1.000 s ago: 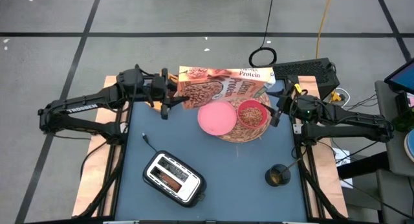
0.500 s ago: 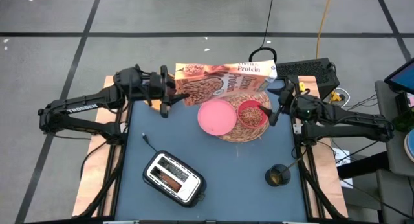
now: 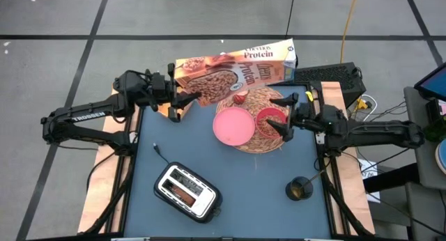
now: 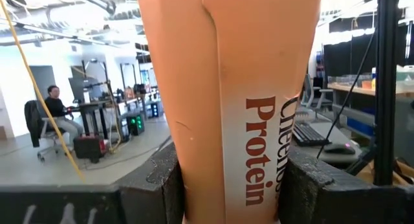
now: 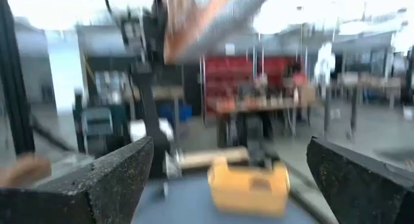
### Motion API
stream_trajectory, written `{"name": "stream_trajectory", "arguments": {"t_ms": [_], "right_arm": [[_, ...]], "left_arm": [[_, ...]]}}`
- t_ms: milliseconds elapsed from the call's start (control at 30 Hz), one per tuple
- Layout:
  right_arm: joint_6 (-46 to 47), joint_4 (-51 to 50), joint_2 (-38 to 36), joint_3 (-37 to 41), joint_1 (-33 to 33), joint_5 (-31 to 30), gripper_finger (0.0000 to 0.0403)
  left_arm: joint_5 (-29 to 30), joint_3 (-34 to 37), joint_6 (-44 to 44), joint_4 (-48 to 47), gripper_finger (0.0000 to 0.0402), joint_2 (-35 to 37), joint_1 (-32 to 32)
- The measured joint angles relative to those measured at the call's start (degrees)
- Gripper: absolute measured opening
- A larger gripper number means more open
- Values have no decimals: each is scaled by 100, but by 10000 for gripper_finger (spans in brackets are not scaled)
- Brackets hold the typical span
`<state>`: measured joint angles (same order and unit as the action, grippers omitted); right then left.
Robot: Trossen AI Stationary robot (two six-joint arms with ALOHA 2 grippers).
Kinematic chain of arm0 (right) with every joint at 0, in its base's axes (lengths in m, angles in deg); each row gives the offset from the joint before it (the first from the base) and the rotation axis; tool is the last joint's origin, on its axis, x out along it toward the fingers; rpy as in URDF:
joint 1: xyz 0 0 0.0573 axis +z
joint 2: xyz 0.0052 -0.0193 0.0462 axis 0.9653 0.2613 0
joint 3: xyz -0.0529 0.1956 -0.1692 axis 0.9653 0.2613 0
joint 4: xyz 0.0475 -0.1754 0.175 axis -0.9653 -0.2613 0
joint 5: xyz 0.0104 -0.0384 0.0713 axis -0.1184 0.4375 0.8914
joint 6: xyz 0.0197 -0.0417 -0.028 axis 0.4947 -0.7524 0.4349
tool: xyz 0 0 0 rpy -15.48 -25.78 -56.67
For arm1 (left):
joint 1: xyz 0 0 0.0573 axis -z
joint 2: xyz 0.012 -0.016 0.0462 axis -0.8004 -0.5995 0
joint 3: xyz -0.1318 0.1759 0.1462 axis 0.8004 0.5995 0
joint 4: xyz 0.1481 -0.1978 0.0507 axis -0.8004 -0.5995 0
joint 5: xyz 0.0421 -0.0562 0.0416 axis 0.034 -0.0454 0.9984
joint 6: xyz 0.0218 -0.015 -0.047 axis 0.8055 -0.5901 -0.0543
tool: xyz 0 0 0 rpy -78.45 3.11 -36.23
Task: Arrange a breakfast setting
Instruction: Pour the cereal from the cereal box into the red bowl
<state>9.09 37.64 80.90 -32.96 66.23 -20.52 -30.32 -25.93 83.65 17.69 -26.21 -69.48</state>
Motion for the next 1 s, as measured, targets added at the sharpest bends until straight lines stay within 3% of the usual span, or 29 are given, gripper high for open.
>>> {"name": "stream_trajectory", "arguments": {"t_ms": [167, 400, 533, 1000], "right_arm": [[58, 1759, 592, 221, -2, 0, 396], [214, 3374, 1688, 221, -2, 17, 396], [214, 4216, 2196, 200, -4, 366, 396], [363, 4285, 3058, -748, -2, 940, 396]], "left_arm": [[0, 0, -3, 61, 177, -17, 3], [-4, -2, 2, 666, 177, -336, 230], [3, -2, 17, 950, 177, -587, 330], [-5, -2, 13, 2035, 177, -1426, 631]]}}
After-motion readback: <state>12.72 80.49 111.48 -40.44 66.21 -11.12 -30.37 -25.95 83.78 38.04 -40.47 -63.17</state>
